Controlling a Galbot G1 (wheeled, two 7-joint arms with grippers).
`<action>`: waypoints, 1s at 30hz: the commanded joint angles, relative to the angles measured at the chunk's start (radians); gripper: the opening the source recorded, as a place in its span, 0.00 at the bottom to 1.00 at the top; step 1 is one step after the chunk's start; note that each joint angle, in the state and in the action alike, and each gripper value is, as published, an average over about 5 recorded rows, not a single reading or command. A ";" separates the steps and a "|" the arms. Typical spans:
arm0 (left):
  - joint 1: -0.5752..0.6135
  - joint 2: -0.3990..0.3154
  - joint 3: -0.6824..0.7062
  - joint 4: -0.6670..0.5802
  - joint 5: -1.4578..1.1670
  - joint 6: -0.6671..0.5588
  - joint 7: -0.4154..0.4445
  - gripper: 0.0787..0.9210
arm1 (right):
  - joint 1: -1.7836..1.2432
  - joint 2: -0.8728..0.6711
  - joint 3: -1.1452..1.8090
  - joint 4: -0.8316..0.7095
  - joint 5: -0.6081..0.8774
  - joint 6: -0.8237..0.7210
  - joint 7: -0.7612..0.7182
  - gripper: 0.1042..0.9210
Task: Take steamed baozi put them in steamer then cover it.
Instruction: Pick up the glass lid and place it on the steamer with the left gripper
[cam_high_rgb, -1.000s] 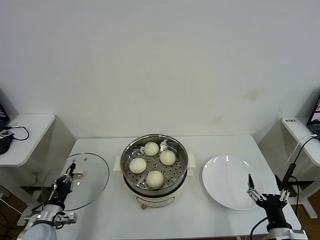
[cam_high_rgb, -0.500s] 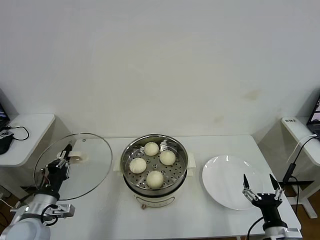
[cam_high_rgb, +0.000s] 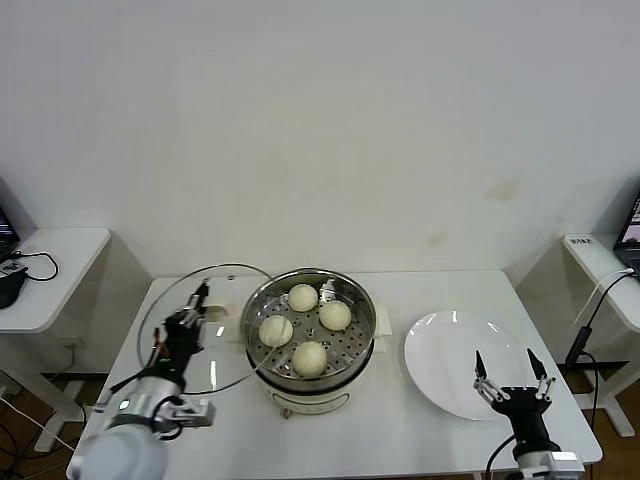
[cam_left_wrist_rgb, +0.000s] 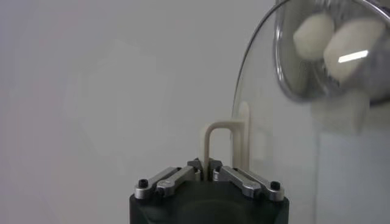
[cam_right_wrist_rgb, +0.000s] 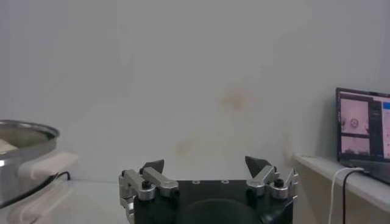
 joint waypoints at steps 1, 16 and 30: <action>-0.203 -0.201 0.279 0.092 0.352 0.056 0.091 0.07 | 0.014 0.003 -0.025 -0.018 -0.081 -0.009 0.004 0.88; -0.305 -0.437 0.365 0.264 0.592 0.054 0.155 0.07 | 0.031 -0.005 -0.044 -0.059 -0.113 0.005 0.002 0.88; -0.309 -0.476 0.372 0.325 0.590 0.064 0.173 0.07 | 0.031 -0.008 -0.051 -0.064 -0.119 0.008 -0.002 0.88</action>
